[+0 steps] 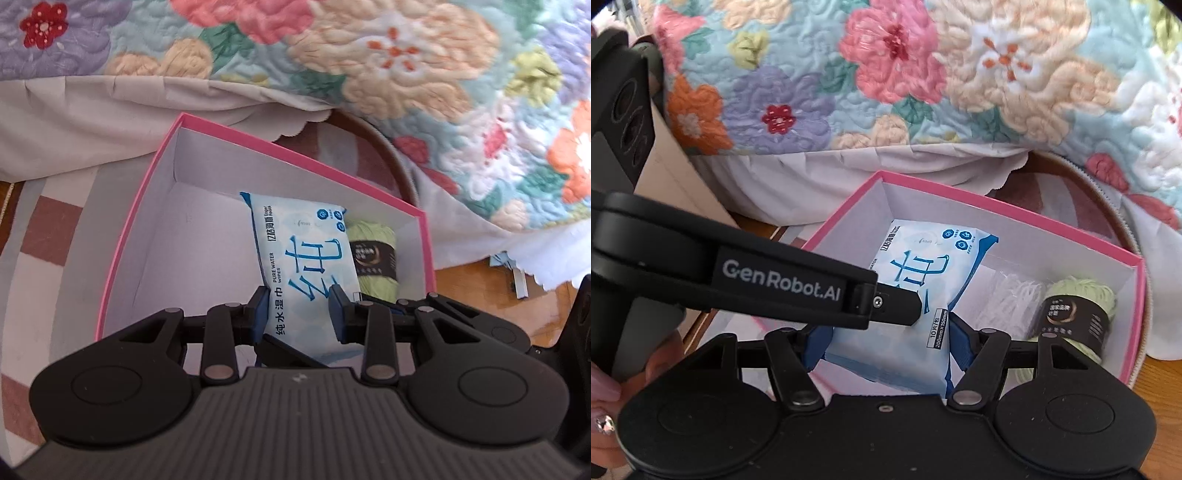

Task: Organize objects
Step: 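Lower the wet-wipes pack into the box and open the left gripper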

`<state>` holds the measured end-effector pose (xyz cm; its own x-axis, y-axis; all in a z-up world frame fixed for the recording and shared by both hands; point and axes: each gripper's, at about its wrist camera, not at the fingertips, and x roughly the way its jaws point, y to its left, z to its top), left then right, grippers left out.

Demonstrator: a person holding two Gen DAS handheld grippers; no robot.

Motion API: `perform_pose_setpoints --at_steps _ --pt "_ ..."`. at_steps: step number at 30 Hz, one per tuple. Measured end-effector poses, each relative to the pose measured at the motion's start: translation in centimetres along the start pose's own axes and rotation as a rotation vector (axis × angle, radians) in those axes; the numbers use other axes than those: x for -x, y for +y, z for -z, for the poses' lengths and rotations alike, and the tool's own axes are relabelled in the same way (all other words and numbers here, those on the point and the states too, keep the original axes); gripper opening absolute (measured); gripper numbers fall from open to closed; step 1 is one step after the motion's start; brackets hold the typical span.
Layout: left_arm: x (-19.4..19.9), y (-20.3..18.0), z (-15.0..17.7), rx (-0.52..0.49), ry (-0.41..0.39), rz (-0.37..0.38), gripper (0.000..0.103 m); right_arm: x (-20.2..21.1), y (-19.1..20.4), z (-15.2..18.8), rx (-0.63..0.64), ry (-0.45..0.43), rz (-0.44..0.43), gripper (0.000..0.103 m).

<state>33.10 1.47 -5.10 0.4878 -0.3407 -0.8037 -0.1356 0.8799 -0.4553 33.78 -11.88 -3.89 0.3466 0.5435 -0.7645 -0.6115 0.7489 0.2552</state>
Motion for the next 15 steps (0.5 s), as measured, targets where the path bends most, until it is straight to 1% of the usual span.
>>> perform_pose_setpoints --at_steps 3,4,7,9,11,12,13,15 --pt "-0.9 0.7 -0.9 -0.008 -0.004 -0.021 0.032 -1.3 -0.9 -0.5 -0.018 0.026 -0.061 0.078" --pt "-1.2 0.8 -1.2 -0.015 -0.003 -0.024 0.032 -1.6 -1.0 -0.6 -0.013 0.037 -0.075 0.078" --pt "-1.7 1.1 -1.8 -0.025 0.005 -0.012 0.032 -2.2 -0.5 -0.9 0.04 0.046 -0.053 0.078" --pt "-2.1 1.2 -2.1 -0.033 0.007 -0.016 0.032 -2.6 -0.5 -1.0 0.053 0.053 -0.05 0.078" --pt "-2.5 1.3 -2.3 -0.054 0.005 -0.038 0.032 -3.0 -0.7 -1.0 0.056 0.058 -0.052 0.073" --pt "-2.7 1.5 -2.3 -0.063 0.006 -0.048 0.032 -3.3 -0.8 -0.9 0.063 0.067 -0.053 0.066" --pt "-2.9 1.7 -2.3 -0.065 0.011 -0.048 0.032 -3.5 -0.7 -0.9 0.071 0.076 -0.046 0.063" --pt "-3.3 2.1 -1.9 -0.053 0.011 -0.044 0.032 -4.1 -0.5 -0.7 0.097 0.087 -0.02 0.061"
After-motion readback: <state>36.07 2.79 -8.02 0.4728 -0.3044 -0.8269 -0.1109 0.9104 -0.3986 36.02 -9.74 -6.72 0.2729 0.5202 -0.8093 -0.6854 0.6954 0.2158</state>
